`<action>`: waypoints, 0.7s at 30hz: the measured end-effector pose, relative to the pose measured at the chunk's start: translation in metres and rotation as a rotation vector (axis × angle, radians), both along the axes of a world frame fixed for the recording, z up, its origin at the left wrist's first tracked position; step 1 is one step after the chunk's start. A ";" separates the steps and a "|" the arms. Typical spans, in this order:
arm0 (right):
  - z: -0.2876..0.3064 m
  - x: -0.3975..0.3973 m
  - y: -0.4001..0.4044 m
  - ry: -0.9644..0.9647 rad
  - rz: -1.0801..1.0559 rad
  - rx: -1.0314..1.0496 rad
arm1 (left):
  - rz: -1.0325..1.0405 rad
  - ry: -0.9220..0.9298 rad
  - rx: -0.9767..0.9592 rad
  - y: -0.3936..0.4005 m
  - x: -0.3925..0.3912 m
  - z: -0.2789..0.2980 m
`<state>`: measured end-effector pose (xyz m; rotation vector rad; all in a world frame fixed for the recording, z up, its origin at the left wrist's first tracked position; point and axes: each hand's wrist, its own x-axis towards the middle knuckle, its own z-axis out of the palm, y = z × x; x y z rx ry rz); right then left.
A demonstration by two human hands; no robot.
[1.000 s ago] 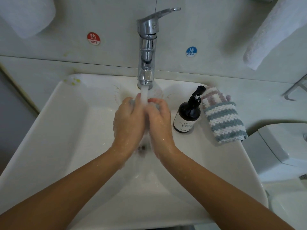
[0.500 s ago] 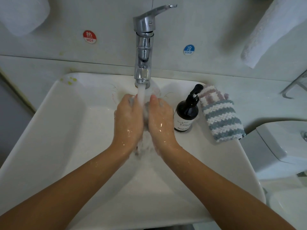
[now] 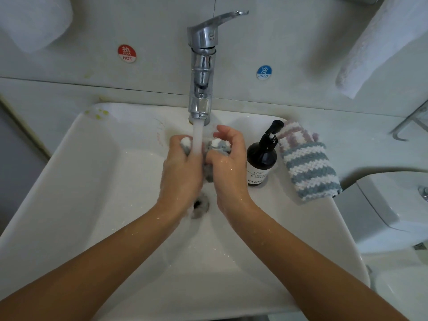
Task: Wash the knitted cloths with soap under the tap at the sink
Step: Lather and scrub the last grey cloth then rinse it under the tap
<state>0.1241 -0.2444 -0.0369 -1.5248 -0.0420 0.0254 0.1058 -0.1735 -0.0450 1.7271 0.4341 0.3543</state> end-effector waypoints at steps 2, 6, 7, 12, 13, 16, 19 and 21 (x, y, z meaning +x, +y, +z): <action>-0.002 -0.004 0.004 0.021 0.030 -0.029 | 0.079 -0.052 0.027 -0.001 -0.001 -0.001; -0.001 -0.008 0.011 0.010 0.042 -0.134 | 0.182 -0.088 -0.107 -0.003 0.000 0.000; -0.001 -0.008 0.012 0.016 0.040 -0.153 | 0.200 -0.089 -0.131 -0.002 0.001 0.001; 0.002 -0.004 0.014 0.087 0.068 -0.172 | 0.270 -0.245 -0.127 0.004 0.005 0.003; 0.002 -0.004 0.014 0.090 0.065 -0.177 | 0.286 -0.261 -0.124 0.004 0.005 0.004; -0.001 -0.007 0.014 0.117 0.023 -0.146 | 0.331 -0.289 -0.127 0.005 0.006 0.004; -0.003 -0.009 0.015 0.101 -0.022 -0.116 | 0.332 -0.290 -0.135 0.002 0.005 0.001; -0.006 -0.009 0.016 0.088 -0.031 -0.097 | 0.297 -0.314 -0.113 -0.003 0.001 0.001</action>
